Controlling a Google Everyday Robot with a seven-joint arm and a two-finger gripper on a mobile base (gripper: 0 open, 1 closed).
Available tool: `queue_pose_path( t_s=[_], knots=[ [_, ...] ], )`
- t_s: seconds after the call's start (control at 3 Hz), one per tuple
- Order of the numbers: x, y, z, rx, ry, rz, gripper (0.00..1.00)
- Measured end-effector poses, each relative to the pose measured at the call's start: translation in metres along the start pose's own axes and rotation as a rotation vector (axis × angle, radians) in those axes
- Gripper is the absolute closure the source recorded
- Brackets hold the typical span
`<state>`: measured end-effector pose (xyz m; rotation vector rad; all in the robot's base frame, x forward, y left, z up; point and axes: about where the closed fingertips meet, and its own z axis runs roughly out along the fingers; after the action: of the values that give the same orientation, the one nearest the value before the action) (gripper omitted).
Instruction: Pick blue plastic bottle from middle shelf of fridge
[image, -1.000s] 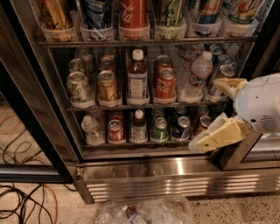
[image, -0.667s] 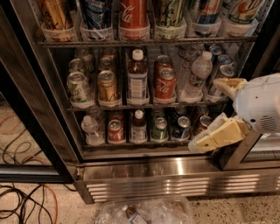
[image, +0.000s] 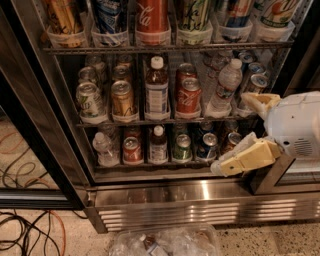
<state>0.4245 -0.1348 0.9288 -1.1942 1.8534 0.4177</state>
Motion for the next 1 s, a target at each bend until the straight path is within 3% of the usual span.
queue_pose_path(
  t_s=[1.0],
  knots=[
    [-0.023, 0.023, 0.028, 0.058, -0.305, 0.086, 0.00]
  ],
)
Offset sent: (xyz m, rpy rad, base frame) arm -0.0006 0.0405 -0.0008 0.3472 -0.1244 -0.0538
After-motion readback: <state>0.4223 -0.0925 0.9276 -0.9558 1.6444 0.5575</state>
